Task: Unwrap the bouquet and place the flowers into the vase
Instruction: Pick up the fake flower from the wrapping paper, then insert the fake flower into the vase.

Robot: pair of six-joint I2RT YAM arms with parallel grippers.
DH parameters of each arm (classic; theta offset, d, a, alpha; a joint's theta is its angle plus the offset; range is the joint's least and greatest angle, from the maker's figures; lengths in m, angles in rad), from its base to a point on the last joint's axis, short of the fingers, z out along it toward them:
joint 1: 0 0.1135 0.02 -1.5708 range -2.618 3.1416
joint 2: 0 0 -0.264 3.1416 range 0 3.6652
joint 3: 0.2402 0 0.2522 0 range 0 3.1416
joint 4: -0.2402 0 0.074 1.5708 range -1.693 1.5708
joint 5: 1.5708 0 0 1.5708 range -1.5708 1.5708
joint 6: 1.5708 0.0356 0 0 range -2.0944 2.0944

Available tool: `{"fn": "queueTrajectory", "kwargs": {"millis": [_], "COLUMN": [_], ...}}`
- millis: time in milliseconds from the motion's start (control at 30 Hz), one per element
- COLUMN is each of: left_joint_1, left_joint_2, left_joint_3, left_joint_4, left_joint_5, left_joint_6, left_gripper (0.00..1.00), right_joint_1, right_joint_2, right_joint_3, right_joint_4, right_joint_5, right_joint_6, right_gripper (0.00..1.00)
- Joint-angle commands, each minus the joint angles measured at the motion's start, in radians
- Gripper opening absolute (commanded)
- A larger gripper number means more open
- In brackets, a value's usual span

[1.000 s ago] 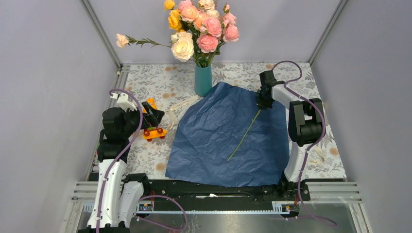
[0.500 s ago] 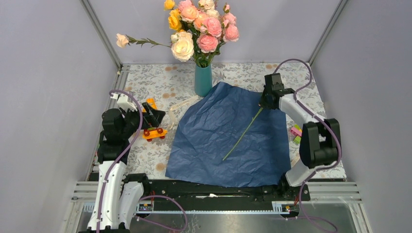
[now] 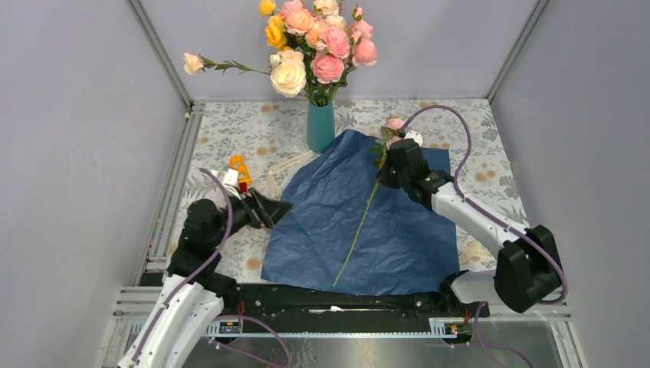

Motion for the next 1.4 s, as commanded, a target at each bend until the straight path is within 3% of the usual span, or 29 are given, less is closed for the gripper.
{"fn": "queueTrajectory", "kwargs": {"millis": [0, 133, 333, 633, 1067, 1167, 1200, 1300, 1367], "left_joint_1": [-0.199, -0.366, -0.525, -0.623, -0.679, -0.687, -0.689, -0.691, -0.69], "left_joint_2": [0.069, 0.219, 0.432, 0.552, 0.615, 0.586, 0.572, 0.527, 0.5], "left_joint_3": [-0.056, -0.071, -0.041, -0.013, 0.06, 0.036, 0.025, 0.002, -0.006], "left_joint_4": [0.235, 0.403, 0.632, 0.732, 0.668, 0.71, 0.728, 0.76, 0.771], "left_joint_5": [-0.107, -0.149, -0.161, -0.183, -0.186, -0.212, -0.227, -0.262, -0.278], "left_joint_6": [-0.14, -0.176, -0.233, -0.268, -0.209, -0.196, -0.194, -0.188, -0.185], "left_gripper": [0.94, 0.94, 0.94, 0.92, 0.0, 0.0, 0.0, 0.0, 0.0], "right_joint_1": [0.11, 0.186, 0.294, 0.328, 0.338, 0.338, 0.338, 0.338, 0.336], "right_joint_2": [-0.077, -0.131, -0.239, -0.292, -0.342, -0.389, -0.403, -0.437, -0.452], "right_joint_3": [-0.042, -0.062, -0.113, -0.132, -0.121, -0.132, -0.126, -0.097, -0.079], "right_joint_4": [0.14, 0.174, 0.242, 0.263, 0.25, 0.25, 0.236, 0.168, 0.131], "right_joint_5": [0.034, 0.068, 0.152, 0.166, 0.166, 0.169, 0.172, 0.18, 0.175], "right_joint_6": [0.077, 0.102, 0.125, 0.121, 0.077, 0.056, 0.045, 0.027, 0.025], "right_gripper": [0.0, 0.0, 0.0, 0.0, 0.0, 0.0, 0.04, 0.4, 0.58]}}
